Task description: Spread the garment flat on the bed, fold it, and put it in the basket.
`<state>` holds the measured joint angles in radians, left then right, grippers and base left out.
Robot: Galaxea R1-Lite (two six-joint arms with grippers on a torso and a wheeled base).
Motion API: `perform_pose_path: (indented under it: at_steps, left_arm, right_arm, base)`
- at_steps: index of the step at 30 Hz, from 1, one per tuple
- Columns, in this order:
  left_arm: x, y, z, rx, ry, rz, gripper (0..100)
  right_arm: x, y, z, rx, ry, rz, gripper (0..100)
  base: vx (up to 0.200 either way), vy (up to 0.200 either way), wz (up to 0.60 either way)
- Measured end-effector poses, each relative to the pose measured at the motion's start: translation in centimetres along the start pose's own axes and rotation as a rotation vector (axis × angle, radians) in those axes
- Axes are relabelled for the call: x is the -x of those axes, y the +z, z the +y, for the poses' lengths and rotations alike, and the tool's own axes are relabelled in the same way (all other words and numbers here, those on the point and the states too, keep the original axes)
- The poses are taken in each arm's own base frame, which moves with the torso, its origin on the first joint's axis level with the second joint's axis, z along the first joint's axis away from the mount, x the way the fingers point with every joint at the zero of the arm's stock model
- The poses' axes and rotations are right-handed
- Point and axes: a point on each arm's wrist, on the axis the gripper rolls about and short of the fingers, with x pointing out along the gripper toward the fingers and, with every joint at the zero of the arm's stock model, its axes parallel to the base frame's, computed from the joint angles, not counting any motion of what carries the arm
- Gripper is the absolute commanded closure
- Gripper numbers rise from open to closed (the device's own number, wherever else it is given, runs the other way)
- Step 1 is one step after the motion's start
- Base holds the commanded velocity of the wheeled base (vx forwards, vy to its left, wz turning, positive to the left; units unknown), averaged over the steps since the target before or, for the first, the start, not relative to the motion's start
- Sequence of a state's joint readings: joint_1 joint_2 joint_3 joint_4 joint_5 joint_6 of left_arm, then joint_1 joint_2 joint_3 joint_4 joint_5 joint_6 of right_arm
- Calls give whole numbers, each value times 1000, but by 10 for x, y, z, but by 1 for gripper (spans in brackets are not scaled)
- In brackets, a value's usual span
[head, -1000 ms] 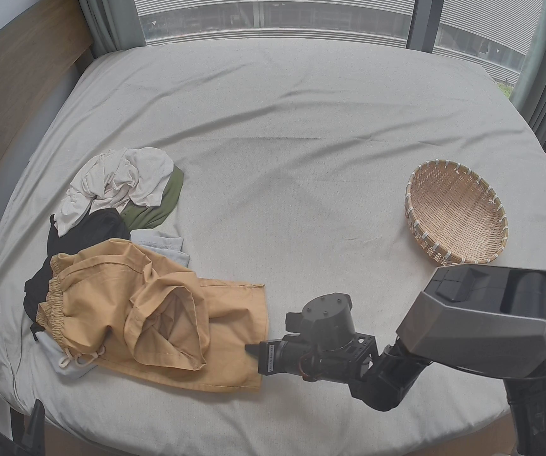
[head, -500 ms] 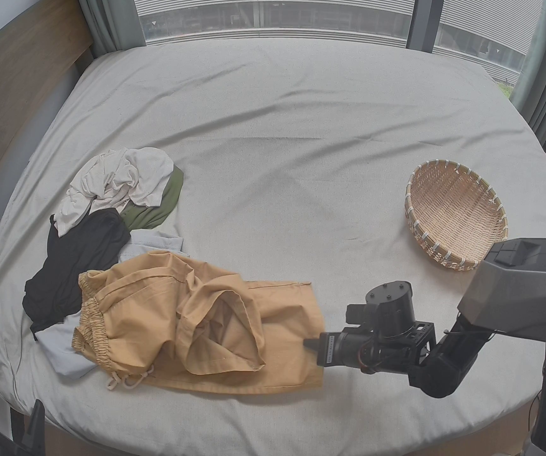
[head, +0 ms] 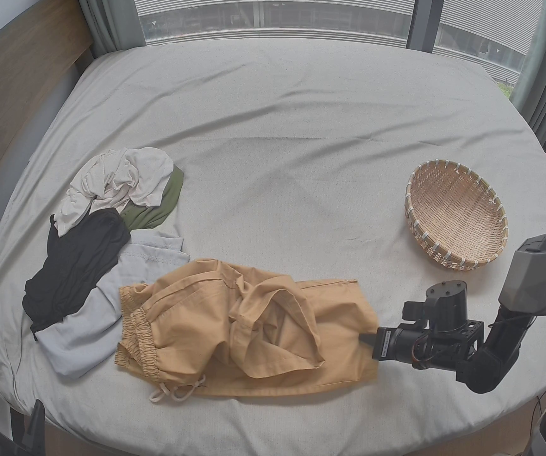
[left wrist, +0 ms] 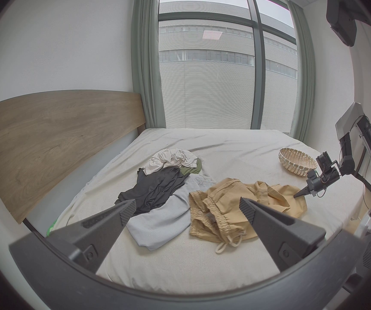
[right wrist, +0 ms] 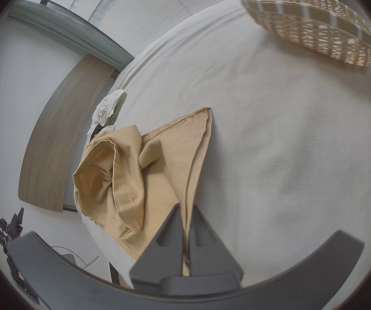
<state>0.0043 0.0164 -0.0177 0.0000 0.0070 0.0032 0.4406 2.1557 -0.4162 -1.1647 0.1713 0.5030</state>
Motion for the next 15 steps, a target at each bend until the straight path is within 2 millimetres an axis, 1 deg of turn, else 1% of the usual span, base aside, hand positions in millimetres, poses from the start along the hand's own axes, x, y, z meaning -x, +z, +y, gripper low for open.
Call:
perform_pose_path:
  at_steps: [9,15]
  left_arm:
    - [0,0,0,-8,-2,0,0]
    - [0,0,0,-8,-2,0,0]
  right_arm:
    - [22,-3,-28,11,-65,-51,100]
    - [29,-8,-37,2,-87,-56,100]
  base:
    - [0,0,0]
    - [0,0,0]
